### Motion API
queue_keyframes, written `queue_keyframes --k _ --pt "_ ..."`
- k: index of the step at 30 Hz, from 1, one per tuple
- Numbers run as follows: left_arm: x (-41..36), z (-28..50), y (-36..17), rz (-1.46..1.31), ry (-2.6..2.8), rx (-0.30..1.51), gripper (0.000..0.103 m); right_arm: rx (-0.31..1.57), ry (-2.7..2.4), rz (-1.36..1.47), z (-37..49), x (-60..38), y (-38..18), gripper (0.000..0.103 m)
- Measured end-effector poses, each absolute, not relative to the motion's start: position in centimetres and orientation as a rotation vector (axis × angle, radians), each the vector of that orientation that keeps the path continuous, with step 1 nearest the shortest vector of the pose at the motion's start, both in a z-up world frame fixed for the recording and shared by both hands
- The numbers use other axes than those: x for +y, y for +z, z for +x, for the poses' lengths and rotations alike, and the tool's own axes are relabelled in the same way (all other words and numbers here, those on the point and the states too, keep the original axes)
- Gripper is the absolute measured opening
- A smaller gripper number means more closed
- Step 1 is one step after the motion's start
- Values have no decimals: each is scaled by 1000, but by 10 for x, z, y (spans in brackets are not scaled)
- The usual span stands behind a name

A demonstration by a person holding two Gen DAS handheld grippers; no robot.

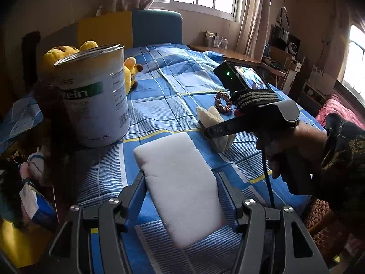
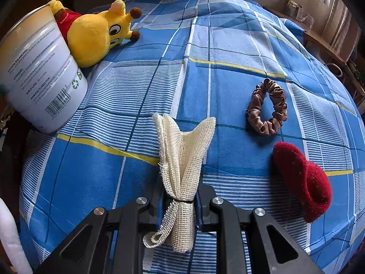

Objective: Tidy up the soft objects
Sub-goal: 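Hold the white sponge in left gripper while right lifts the bandage roll, then carry the white sponge into the gold tray and open the left gripper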

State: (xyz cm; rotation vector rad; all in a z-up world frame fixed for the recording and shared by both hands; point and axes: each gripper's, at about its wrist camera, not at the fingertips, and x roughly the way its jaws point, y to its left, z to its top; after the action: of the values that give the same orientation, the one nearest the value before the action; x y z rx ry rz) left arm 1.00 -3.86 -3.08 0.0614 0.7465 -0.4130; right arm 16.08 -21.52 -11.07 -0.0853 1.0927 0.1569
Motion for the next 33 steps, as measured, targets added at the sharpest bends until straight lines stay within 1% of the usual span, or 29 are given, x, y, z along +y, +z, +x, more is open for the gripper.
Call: queue_keyframes --k 14,23,27,33 --pt "-27 5 -21 24 -402 745 61 1077 156 -132 162 -211 -112 20" --pt "15 5 -5 -52 -333 722 61 1070 142 -154 160 -207 -113 20" --pt "45 8 5 -99 -274 695 61 1036 92 -295 153 -187 -113 20" --pt "95 10 11 -153 -146 679 61 904 -6 -695 130 -132 -130 18"
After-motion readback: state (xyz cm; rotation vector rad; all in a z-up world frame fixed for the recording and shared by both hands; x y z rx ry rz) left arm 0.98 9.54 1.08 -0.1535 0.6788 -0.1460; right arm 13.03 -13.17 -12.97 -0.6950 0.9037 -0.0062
